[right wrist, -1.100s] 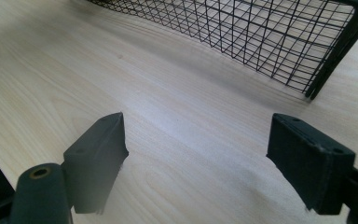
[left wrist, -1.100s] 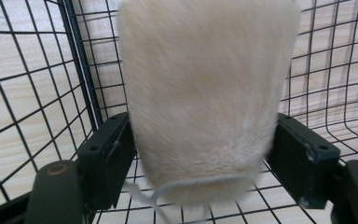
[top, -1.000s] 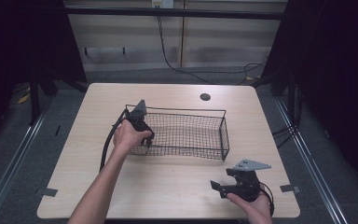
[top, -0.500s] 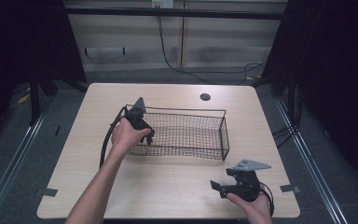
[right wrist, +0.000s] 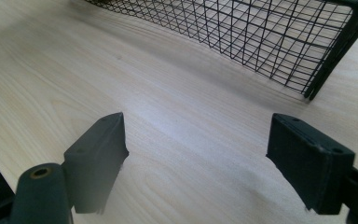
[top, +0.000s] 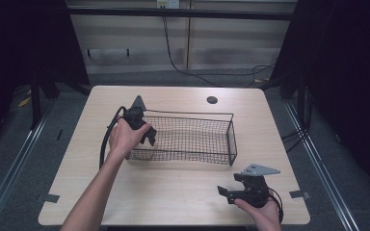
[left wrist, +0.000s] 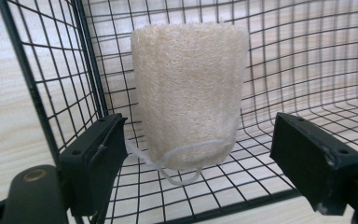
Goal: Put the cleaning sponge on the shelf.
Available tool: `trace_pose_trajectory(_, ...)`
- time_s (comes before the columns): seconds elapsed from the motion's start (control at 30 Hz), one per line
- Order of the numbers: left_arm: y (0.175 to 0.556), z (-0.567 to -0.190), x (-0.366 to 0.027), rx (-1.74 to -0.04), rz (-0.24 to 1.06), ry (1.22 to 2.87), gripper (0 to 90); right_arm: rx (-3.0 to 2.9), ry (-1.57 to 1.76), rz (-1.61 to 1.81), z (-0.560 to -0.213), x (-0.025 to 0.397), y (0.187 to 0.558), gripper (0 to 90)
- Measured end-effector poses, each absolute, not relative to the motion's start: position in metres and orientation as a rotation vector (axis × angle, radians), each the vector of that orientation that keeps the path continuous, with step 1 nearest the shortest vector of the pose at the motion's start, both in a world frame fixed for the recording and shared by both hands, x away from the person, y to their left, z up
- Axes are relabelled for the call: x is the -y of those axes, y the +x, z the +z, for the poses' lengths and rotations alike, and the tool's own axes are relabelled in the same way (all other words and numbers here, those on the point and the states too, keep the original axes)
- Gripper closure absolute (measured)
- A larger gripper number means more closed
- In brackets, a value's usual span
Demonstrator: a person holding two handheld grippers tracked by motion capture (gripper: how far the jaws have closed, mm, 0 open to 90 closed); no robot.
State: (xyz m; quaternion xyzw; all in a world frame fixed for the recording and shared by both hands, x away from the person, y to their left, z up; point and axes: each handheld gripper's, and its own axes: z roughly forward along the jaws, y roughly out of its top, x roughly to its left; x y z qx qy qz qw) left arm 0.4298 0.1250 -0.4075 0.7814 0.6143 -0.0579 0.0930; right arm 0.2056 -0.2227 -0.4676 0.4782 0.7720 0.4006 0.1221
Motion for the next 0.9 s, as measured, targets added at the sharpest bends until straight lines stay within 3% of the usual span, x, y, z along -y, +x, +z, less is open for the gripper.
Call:
trace_pose_trajectory(0.5,0.418,-0.39,-0.146,-1.501,-0.205,2.329,18.0,-2.251,1.4,1.167,-0.468,0.223,0.206,19.4)
trace_pose_trajectory(0.9,0.403,-0.381,-0.165,-1.353,-0.156,2.341,20.5,-2.251,1.398,1.166,-0.468,0.223,0.206,19.4)
